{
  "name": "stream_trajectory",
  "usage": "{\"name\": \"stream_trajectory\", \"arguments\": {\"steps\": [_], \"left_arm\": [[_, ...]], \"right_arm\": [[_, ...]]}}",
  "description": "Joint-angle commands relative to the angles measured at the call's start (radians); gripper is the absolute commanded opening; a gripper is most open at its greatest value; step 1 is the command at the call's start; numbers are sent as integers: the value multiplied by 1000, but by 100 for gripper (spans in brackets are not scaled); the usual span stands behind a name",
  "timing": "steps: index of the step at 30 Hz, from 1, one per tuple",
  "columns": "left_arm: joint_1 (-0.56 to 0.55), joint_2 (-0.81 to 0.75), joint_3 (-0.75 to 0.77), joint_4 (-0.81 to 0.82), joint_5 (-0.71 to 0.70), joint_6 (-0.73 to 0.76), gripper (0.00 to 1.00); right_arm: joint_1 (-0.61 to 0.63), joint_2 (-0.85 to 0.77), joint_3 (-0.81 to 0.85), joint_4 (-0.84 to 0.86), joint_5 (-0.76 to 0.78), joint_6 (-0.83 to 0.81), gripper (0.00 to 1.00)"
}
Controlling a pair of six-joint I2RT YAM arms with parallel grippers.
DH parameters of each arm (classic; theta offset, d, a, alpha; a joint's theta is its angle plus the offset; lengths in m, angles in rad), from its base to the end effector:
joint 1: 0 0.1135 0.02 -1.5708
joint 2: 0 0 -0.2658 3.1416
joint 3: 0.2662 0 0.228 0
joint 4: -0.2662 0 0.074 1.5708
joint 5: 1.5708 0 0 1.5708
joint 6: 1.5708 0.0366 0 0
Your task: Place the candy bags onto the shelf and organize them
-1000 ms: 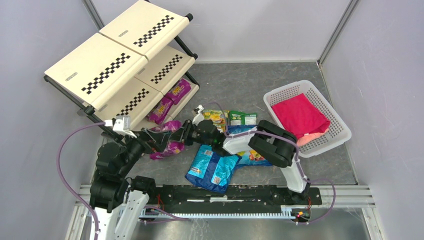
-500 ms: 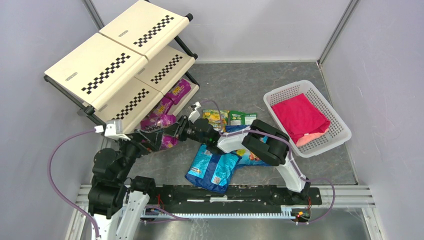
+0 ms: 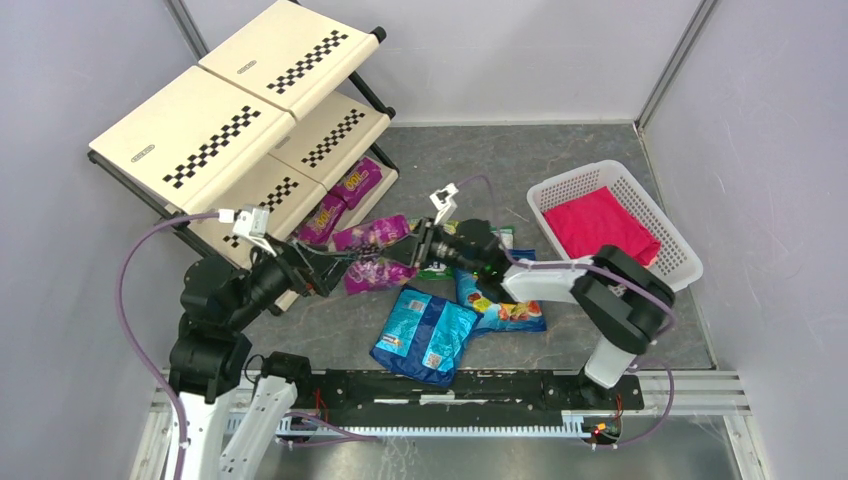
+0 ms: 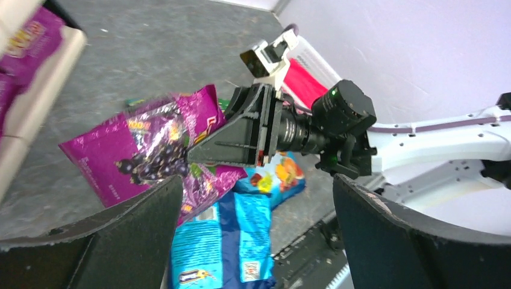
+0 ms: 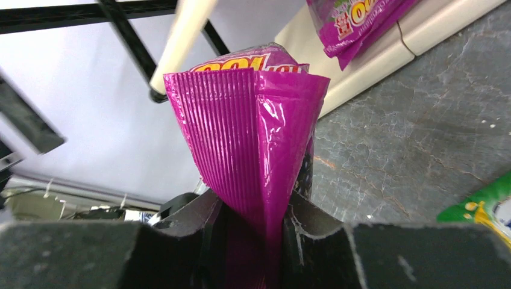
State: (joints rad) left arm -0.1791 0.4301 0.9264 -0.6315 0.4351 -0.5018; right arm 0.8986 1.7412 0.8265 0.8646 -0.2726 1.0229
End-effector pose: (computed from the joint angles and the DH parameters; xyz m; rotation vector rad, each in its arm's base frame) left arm 0.0459 -0.0240 0.3674 0.0520 1.7715 -0.8700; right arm 0.2139 0.2846 0.2323 -0.1291 1.9074 1.6268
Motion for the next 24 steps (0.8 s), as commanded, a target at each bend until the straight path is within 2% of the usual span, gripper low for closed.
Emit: {"name": "stream_trajectory", "arguments": {"steps": [1, 8, 17, 24], "left_arm": [[-3, 59, 8, 80, 196, -97, 100], [-3, 48, -29, 150, 207, -192, 100], [-4, 13, -41, 183, 176, -306, 100], [-3, -14, -158, 480, 367, -522, 100]], "right_arm": [[-56, -199, -84, 266, -170, -1, 23], [-79, -360, -140, 385, -215, 126, 24], [-58, -411, -125, 546, -177, 289, 25], [40, -349, -34, 559, -124, 293, 25]]}}
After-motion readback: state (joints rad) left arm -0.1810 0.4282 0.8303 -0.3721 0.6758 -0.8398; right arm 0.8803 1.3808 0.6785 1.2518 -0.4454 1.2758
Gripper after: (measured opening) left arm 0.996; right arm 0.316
